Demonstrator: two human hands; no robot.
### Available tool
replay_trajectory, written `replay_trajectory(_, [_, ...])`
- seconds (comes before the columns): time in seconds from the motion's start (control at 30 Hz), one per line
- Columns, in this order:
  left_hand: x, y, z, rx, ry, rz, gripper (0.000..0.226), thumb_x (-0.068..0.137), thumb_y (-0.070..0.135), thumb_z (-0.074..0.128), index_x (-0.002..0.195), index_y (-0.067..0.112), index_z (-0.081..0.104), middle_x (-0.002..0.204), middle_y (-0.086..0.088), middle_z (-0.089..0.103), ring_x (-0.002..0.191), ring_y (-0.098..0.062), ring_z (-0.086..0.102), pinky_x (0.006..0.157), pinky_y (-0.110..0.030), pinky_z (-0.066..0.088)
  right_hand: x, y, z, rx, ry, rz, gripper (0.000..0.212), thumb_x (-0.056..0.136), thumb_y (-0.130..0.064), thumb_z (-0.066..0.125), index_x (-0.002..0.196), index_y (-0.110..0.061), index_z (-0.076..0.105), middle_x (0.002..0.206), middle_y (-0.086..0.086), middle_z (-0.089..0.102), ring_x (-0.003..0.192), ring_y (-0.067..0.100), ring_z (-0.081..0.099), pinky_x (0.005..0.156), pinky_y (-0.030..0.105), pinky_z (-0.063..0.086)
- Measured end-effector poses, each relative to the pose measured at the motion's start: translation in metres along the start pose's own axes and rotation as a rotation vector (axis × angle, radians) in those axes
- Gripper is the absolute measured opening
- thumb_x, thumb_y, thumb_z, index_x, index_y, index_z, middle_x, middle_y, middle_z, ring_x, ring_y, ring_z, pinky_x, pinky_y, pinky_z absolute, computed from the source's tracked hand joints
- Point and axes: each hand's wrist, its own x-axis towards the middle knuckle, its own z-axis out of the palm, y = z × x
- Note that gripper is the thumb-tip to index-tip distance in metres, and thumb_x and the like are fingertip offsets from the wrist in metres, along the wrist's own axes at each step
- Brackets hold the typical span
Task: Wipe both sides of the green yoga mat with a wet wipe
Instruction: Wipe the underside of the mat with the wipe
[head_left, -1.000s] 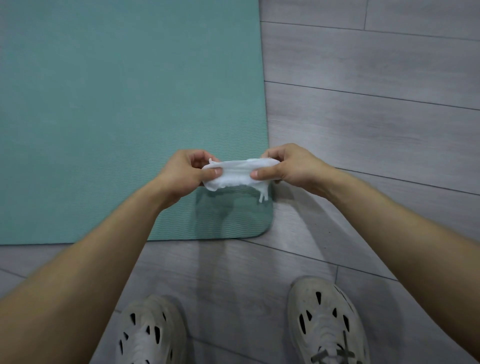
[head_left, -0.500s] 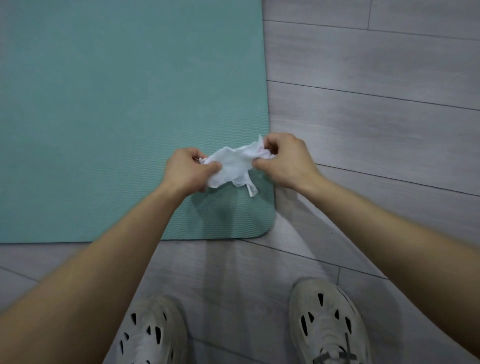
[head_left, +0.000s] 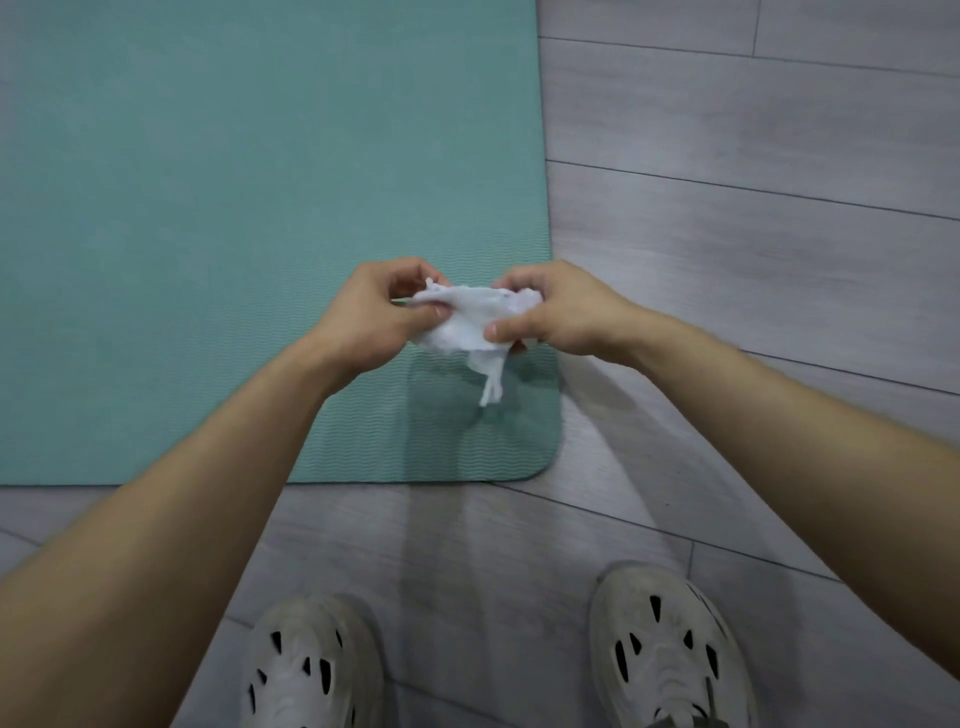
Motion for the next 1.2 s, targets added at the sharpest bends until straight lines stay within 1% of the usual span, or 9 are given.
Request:
replay_trajectory(0.17, [0.001, -0.005, -0.001, 0.03, 0.192, -0.068, 0.011, 0.092, 0.006, 0.078, 0.099, 0.008, 0.07, 0.096, -0.013, 0.077, 0.083, -0.035, 0.076, 0.073, -0.051, 0.066, -0.006, 0.014, 0.004, 0.339, 0.152, 0.152, 0.029, 0.084, -0.001, 0.086, 0.105, 0.008, 0.069, 0.088, 0.019, 0.077, 0.07, 0.024, 0.075, 0.063, 0.036, 0.063])
replay_trajectory(0.3, [-0.004, 0.0, 0.017, 0.052, 0.278, -0.088, 0.018, 0.085, 0.01, 0.084, 0.089, 0.013, 0.067, 0.085, -0.008, 0.075, 0.072, -0.03, 0.076, 0.065, -0.048, 0.066, -0.006, 0.013, 0.019, 0.168, 0.349, 0.136, 0.023, 0.083, 0.0, 0.085, 0.094, -0.001, 0.066, 0.087, 0.015, 0.075, 0.063, 0.028, 0.077, 0.063, 0.045, 0.065])
replay_trajectory(0.43, [-0.005, 0.013, 0.028, -0.103, 0.076, -0.1, 0.025, 0.081, 0.006, 0.089, 0.099, 0.01, 0.072, 0.095, -0.009, 0.08, 0.09, -0.024, 0.078, 0.088, -0.044, 0.065, 0.0, -0.004, 0.027, -0.092, 0.403, -0.045, 0.021, 0.079, -0.015, 0.084, 0.093, -0.018, 0.07, 0.088, -0.006, 0.072, 0.074, 0.007, 0.066, 0.066, 0.023, 0.051])
replay_trajectory(0.57, [-0.007, 0.018, 0.019, -0.137, -0.203, -0.078, 0.045, 0.086, -0.019, 0.065, 0.112, 0.016, 0.076, 0.111, -0.004, 0.08, 0.108, -0.017, 0.074, 0.101, -0.034, 0.057, 0.0, -0.007, 0.027, 0.191, 0.239, -0.027, 0.029, 0.07, -0.029, 0.078, 0.098, -0.021, 0.076, 0.094, -0.004, 0.079, 0.091, 0.015, 0.073, 0.085, 0.035, 0.059])
replay_trajectory(0.67, [-0.004, 0.013, 0.009, -0.151, -0.212, -0.14, 0.054, 0.087, -0.026, 0.055, 0.112, 0.018, 0.076, 0.117, -0.008, 0.079, 0.114, -0.021, 0.073, 0.106, -0.04, 0.057, 0.01, 0.006, 0.026, 0.064, 0.278, -0.014, 0.011, 0.081, -0.017, 0.079, 0.092, -0.02, 0.078, 0.089, -0.004, 0.078, 0.082, 0.012, 0.07, 0.08, 0.036, 0.058])
replay_trajectory(0.8, [0.008, -0.003, -0.008, 0.431, 0.021, -0.072, 0.048, 0.087, 0.011, 0.079, 0.132, 0.023, 0.069, 0.126, 0.0, 0.069, 0.118, -0.018, 0.067, 0.109, -0.038, 0.052, 0.042, -0.006, -0.001, -0.274, 0.618, -0.227, 0.01, 0.095, -0.015, 0.061, 0.092, -0.015, 0.071, 0.085, 0.003, 0.072, 0.074, 0.017, 0.06, 0.065, 0.033, 0.042])
replay_trajectory(0.87, [0.016, -0.012, -0.023, 0.72, 0.014, -0.069, 0.096, 0.072, 0.041, 0.094, 0.155, 0.03, 0.047, 0.152, -0.008, 0.048, 0.141, -0.027, 0.048, 0.118, -0.043, 0.042, 0.064, -0.011, -0.015, -0.458, 0.697, -0.437, 0.022, 0.098, -0.011, 0.051, 0.11, -0.011, 0.07, 0.104, 0.006, 0.073, 0.091, 0.024, 0.064, 0.076, 0.035, 0.048])
replay_trajectory(0.97, [0.028, -0.026, -0.047, 1.015, -0.132, -0.189, 0.153, 0.048, 0.068, 0.097, 0.166, 0.043, 0.003, 0.175, -0.009, 0.002, 0.161, -0.035, 0.009, 0.125, -0.061, 0.027, 0.094, 0.015, -0.014, -0.804, 0.346, -0.488, 0.054, 0.097, -0.01, 0.036, 0.146, -0.011, 0.059, 0.156, 0.012, 0.052, 0.146, 0.03, 0.046, 0.121, 0.043, 0.038])
replay_trajectory(1.2, [0.035, -0.039, -0.058, 1.16, -0.266, -0.206, 0.164, 0.047, 0.076, 0.093, 0.164, 0.043, -0.018, 0.175, -0.012, -0.013, 0.161, -0.043, 0.005, 0.126, -0.058, 0.029, 0.079, 0.047, 0.042, -0.829, 0.187, -0.551, 0.056, 0.106, -0.005, 0.039, 0.161, -0.007, 0.037, 0.17, 0.013, 0.031, 0.16, 0.027, 0.021, 0.133, 0.043, 0.011])
